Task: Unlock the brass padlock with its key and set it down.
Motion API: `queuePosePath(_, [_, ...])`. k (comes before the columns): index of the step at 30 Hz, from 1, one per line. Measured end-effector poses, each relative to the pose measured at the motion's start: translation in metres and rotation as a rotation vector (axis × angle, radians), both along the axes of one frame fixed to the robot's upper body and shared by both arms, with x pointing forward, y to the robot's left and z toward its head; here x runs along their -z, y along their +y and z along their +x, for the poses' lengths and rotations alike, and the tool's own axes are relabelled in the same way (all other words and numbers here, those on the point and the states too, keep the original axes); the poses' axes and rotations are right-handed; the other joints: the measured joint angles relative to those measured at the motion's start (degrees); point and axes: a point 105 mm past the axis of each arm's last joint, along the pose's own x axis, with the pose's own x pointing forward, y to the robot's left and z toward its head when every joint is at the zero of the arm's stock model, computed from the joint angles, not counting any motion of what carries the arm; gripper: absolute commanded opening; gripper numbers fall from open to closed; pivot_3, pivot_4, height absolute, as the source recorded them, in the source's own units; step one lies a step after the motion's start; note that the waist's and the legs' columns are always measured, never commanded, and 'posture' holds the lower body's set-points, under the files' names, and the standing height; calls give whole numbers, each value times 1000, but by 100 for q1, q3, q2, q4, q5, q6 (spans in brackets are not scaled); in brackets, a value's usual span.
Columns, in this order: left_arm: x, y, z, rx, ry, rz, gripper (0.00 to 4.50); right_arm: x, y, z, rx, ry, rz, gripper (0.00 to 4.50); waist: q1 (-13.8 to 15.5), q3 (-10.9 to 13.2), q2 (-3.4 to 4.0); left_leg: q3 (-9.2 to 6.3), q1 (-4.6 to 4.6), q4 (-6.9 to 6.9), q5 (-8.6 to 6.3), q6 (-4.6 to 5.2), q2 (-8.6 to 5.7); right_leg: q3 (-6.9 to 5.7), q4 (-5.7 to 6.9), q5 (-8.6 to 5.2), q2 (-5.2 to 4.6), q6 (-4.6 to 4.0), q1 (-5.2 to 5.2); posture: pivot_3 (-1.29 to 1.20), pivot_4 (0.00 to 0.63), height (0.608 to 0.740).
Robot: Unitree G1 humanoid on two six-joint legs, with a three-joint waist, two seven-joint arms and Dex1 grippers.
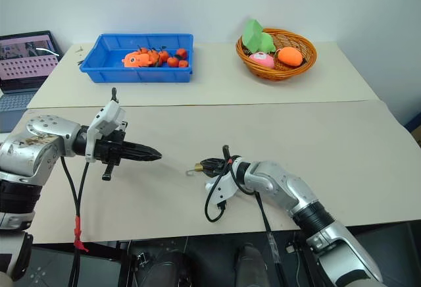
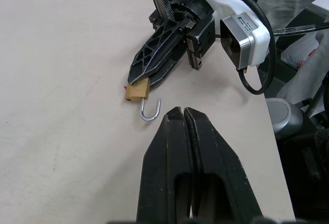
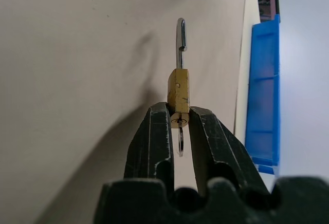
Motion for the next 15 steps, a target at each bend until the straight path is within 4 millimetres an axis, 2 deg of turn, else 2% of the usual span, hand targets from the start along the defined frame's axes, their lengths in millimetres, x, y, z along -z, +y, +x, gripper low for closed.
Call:
queuePosePath(2, [0, 0, 0, 1, -2, 1, 0, -3, 1, 1, 9, 8, 0, 2541, 0, 0, 0, 0, 0, 1, 0, 0, 0, 0, 0, 0, 0, 0, 0, 0, 150, 676])
queuePosePath(7, [0, -1, 0, 1, -5, 0, 0, -8, -8, 1, 62, 90, -34, 2541, 92, 0, 0, -3, -1, -1, -1, 2, -2, -3, -6, 0, 0, -1, 2, 0, 150, 676])
queuePosePath(15, [0, -2, 1, 9, -11, -5, 0, -8, -52, -18, 113, 222, -113, 2541, 226, 0, 0, -14, -1, -1, -5, 8, -6, -7, -22, -1, 0, 0, 17, 0, 150, 676])
